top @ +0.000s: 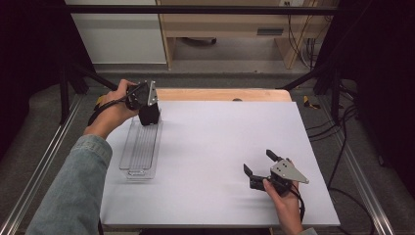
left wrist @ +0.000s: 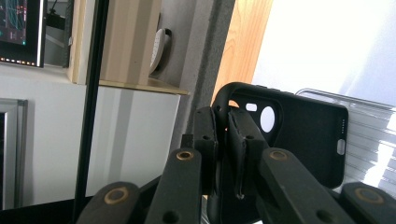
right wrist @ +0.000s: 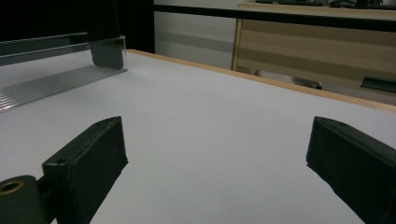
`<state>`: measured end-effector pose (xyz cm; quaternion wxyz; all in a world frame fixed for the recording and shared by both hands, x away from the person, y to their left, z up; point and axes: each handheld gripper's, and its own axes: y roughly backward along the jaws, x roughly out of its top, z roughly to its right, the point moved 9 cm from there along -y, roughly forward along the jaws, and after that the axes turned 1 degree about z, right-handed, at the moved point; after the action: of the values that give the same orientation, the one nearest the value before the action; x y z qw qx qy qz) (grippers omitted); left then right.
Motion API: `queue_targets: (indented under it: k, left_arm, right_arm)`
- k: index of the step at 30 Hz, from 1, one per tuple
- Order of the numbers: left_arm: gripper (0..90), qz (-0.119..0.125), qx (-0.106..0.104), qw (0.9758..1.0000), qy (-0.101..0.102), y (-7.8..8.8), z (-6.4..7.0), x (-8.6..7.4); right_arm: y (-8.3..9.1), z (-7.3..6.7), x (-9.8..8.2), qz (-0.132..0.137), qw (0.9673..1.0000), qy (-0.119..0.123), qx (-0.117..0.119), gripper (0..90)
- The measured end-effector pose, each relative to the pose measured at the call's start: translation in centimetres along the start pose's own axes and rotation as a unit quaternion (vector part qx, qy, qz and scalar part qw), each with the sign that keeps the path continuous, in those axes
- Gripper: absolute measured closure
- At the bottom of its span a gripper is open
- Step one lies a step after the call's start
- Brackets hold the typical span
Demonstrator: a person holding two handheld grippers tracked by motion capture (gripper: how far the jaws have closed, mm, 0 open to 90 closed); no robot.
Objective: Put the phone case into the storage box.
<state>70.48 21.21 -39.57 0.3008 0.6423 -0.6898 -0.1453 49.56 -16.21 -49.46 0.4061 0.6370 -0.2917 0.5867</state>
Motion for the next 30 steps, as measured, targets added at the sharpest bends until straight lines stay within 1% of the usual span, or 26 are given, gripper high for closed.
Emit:
queue_targets:
  k: [4, 8, 15, 17, 24, 30]
  left_arm:
    - [82.1, 0.000, 0.002, 1.0000, 0.002, -0.1, -0.1, 0.0]
    - [82.2, -0.003, 0.009, 1.0000, -0.002, -0.3, -0.2, 0.0]
    - [82.6, -0.002, 0.012, 0.9999, 0.005, -0.7, -0.4, -0.1]
    - [82.5, -0.002, 0.012, 0.9999, 0.010, -0.8, -0.5, -0.2]
    - [82.5, -0.004, 0.020, 0.9998, 0.006, -1.0, -0.6, -0.2]
    - [82.4, -0.004, 0.021, 0.9997, 0.007, -1.1, -0.6, -0.2]
  right_arm:
    - [0.0, 0.1, 0.0, 0.001, 1.0000, -0.001, -0.002, 5.0]
    - [0.0, 0.1, 0.0, 0.000, 1.0000, -0.001, -0.001, 5.0]
    - [0.0, 0.1, 0.0, -0.001, 1.0000, -0.001, -0.002, 5.0]
    - [0.1, 0.3, 0.0, 0.000, 1.0000, -0.004, -0.004, 5.0]
    - [0.1, 0.3, 0.0, 0.000, 1.0000, -0.005, -0.005, 5.0]
    - [0.1, 0.3, 0.0, 0.001, 1.0000, -0.007, -0.005, 5.0]
